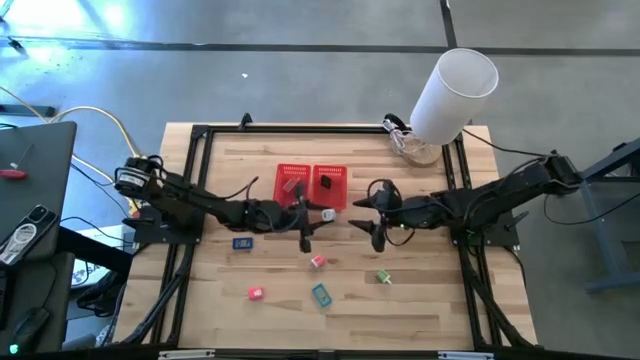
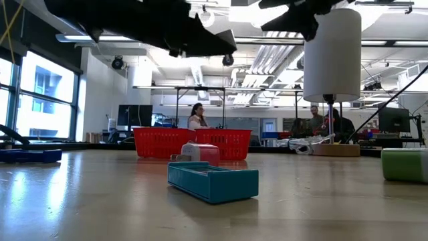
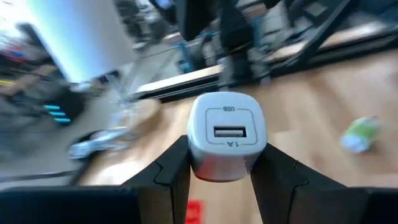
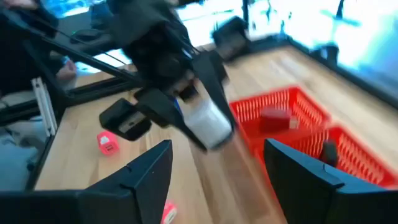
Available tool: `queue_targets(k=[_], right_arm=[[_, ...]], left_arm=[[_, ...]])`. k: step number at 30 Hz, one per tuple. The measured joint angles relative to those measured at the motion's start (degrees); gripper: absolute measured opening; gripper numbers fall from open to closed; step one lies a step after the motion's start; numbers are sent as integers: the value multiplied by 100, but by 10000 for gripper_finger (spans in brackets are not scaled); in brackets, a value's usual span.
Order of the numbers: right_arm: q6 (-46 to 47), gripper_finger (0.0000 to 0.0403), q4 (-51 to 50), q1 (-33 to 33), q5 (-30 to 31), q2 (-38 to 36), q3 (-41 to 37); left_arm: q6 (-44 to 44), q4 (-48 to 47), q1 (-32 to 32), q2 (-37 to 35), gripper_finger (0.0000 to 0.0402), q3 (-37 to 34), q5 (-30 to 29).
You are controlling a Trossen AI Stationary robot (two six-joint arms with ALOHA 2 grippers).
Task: Pick & Place Office items
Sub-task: Put the white charger adapter into the left red bin
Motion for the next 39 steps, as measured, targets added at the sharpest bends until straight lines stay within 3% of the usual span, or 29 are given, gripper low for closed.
queue_targets(k=[6,9,12,25,39], right_arm=[[1118,238,-575,-216,-15,10,-7],[1595,238,-570,-424,-314,233,-7],[1747,238,-549,-702,-803,385,-20],[1609,238,1514,-1108,-2288,1307,-15],[1835,238,1816,-1211,-2405,1300,-7]], left_arm=[[1175,43,-515,0,124,0,-1665],[1346,83,-660,0,124,2,-1996],[1345,68,-729,0,124,0,-2013],[1341,-45,-946,0,126,2,-2095],[1343,-103,-950,0,128,2,-2118]])
